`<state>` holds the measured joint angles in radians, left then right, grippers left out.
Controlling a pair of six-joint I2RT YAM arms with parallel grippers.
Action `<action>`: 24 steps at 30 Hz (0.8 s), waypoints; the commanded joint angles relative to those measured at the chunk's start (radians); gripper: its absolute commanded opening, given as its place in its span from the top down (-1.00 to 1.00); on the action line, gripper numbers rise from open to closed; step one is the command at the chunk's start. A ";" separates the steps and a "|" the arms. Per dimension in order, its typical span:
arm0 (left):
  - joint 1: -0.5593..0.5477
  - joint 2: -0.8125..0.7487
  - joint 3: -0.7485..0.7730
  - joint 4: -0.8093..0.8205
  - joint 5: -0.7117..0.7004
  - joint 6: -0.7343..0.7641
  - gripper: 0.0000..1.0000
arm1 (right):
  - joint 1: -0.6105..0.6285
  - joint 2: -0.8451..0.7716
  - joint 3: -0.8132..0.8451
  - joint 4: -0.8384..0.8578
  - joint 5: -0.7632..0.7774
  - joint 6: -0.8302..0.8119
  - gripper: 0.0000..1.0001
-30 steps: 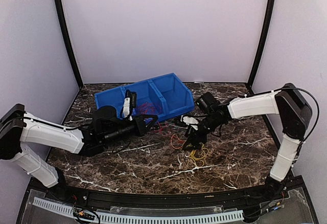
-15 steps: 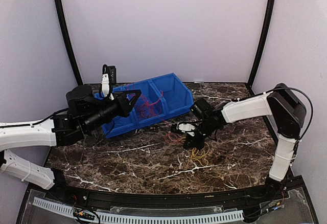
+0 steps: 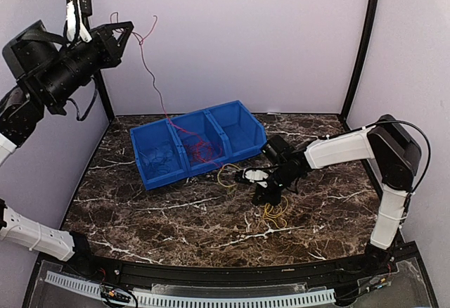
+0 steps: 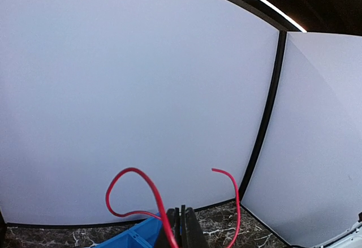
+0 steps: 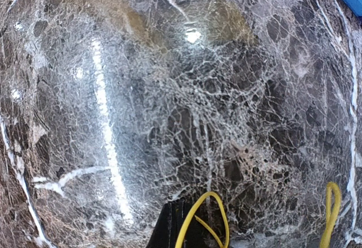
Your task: Untangle the cables
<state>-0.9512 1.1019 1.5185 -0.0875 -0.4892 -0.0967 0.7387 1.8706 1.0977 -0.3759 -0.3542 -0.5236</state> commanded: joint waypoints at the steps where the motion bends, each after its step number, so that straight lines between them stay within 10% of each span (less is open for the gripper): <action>1: 0.009 0.046 0.079 -0.145 -0.106 0.090 1.00 | -0.009 0.015 0.007 -0.034 0.049 -0.002 1.00; 24: 0.017 0.148 0.688 -0.039 -0.343 0.495 1.00 | -0.068 0.068 0.037 -0.090 0.029 0.000 1.00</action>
<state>-0.9386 1.2594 2.1994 -0.2218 -0.7776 0.3115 0.6865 1.8950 1.1336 -0.4129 -0.3714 -0.5228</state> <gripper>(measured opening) 0.008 0.017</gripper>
